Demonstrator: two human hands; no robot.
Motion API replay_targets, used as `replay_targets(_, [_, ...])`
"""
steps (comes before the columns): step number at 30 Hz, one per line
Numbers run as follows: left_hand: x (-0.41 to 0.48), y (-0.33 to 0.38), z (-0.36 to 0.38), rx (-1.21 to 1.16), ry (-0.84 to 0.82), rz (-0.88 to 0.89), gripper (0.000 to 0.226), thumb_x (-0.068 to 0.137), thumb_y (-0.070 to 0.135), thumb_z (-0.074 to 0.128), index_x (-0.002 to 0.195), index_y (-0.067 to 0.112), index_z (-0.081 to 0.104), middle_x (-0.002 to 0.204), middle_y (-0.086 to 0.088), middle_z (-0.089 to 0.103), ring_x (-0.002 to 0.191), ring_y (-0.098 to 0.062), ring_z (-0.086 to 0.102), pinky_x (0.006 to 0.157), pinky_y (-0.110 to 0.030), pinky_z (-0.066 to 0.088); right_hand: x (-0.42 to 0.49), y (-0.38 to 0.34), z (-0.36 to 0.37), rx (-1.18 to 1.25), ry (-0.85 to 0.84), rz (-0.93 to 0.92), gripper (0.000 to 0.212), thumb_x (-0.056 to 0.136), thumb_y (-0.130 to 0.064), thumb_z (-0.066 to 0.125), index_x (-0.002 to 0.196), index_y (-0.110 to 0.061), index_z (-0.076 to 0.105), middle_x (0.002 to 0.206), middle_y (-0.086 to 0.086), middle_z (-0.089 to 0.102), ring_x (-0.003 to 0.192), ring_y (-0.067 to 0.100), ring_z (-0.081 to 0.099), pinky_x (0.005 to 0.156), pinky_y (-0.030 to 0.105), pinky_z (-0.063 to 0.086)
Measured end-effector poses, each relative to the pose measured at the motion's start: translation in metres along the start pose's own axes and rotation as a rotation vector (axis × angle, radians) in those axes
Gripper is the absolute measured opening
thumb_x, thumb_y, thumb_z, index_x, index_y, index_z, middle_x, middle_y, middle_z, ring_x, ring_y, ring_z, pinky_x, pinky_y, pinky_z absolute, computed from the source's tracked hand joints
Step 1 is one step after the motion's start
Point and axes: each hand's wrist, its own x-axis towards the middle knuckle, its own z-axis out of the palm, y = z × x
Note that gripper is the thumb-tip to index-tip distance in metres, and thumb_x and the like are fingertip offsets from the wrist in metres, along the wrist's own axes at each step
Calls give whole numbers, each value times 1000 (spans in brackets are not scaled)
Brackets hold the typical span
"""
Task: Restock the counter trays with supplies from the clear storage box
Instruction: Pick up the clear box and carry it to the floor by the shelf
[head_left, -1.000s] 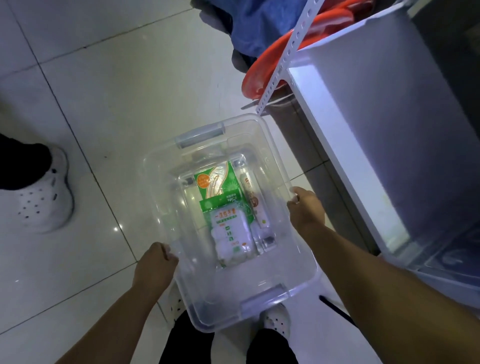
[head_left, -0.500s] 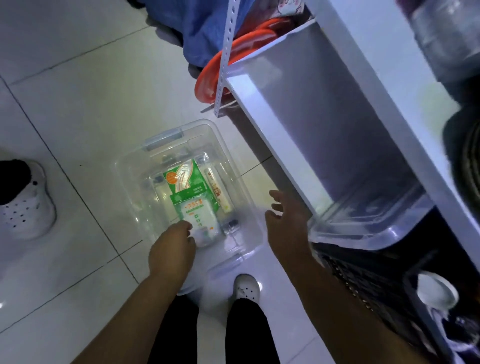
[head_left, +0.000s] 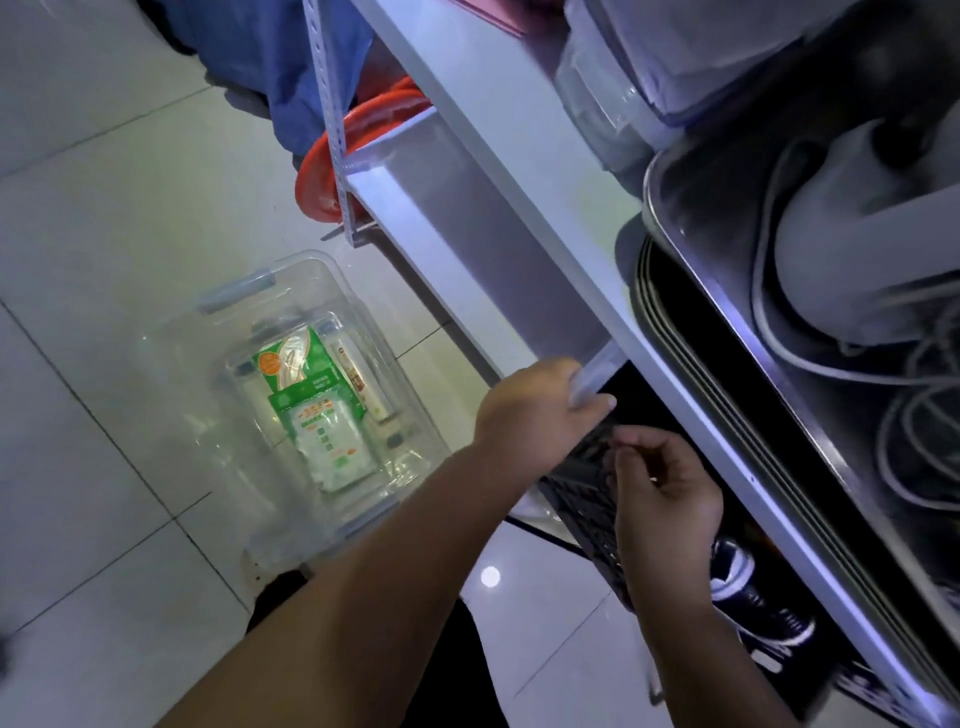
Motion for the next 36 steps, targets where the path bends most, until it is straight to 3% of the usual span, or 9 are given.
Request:
replay_targets(9, [7, -8, 7, -112, 46, -141, 26, 80, 28, 56, 66, 24, 35, 68, 4, 43, 65, -22, 49, 52, -30, 31, 9, 18, 9, 121, -23, 13, 30, 87, 1, 54, 77, -24, 68, 77, -4, 70, 76, 10, 66, 73, 25, 52])
replay_targets(14, [-27, -65, -38, -324, 126, -317, 30, 77, 26, 64, 59, 22, 40, 62, 6, 44, 56, -11, 43, 53, -28, 31, 7, 25, 44, 137, -89, -14, 42, 84, 5, 51, 67, -30, 67, 60, -15, 65, 54, 0, 55, 48, 7, 44])
replay_targets(19, [-77, -120, -88, -724, 326, -595, 22, 77, 5, 67, 73, -5, 48, 76, -15, 59, 75, -26, 60, 67, -36, 56, 6, 49, 90, -182, -199, -30, 24, 83, -3, 54, 77, -23, 66, 80, -3, 69, 79, 18, 62, 60, 11, 39])
replay_targets(21, [-98, -135, -104, -829, 406, -659, 18, 77, 3, 67, 72, -1, 50, 82, -17, 63, 81, -29, 66, 70, -33, 60, 8, 63, 109, -333, -249, -25, 17, 86, -7, 54, 94, -14, 68, 99, 8, 69, 92, 25, 60, 69, 22, 37])
replay_targets(23, [-118, -149, -118, -926, 485, -678, 23, 78, 1, 65, 66, 9, 47, 81, -16, 64, 80, -27, 69, 72, -36, 60, 12, 77, 128, -438, -315, -18, 23, 88, -9, 52, 107, -8, 64, 112, 14, 66, 100, 27, 58, 76, 29, 39])
replay_targets(28, [-163, -193, -128, -1074, 648, -723, 7, 83, 2, 58, 78, 4, 54, 72, -10, 68, 72, -21, 70, 67, -33, 60, 14, 105, 170, -612, -421, -1, 43, 95, -25, 49, 133, -5, 46, 136, 22, 47, 123, 37, 45, 101, 44, 39])
replay_targets(30, [-181, -212, -124, -1153, 679, -741, 10, 86, 1, 54, 78, 5, 53, 77, -13, 65, 73, -21, 70, 66, -33, 59, 12, 114, 188, -544, -491, 91, 46, 97, -30, 45, 133, -2, 44, 134, 21, 49, 120, 37, 48, 97, 41, 39])
replay_targets(33, [-201, -238, -110, -1242, 715, -766, 15, 89, 3, 50, 76, 7, 55, 77, -12, 65, 70, -20, 69, 65, -35, 59, 11, 119, 216, -347, -548, 258, 41, 98, -36, 41, 116, -1, 51, 107, 20, 59, 100, 35, 58, 89, 44, 47])
replay_targets(36, [-213, -263, -93, -1114, 720, -840, 20, 90, 11, 51, 72, 9, 59, 73, -9, 69, 65, -20, 66, 55, -30, 54, 14, 126, 235, -392, -482, 156, 31, 96, -34, 45, 102, -5, 54, 99, 17, 61, 88, 28, 56, 77, 34, 43])
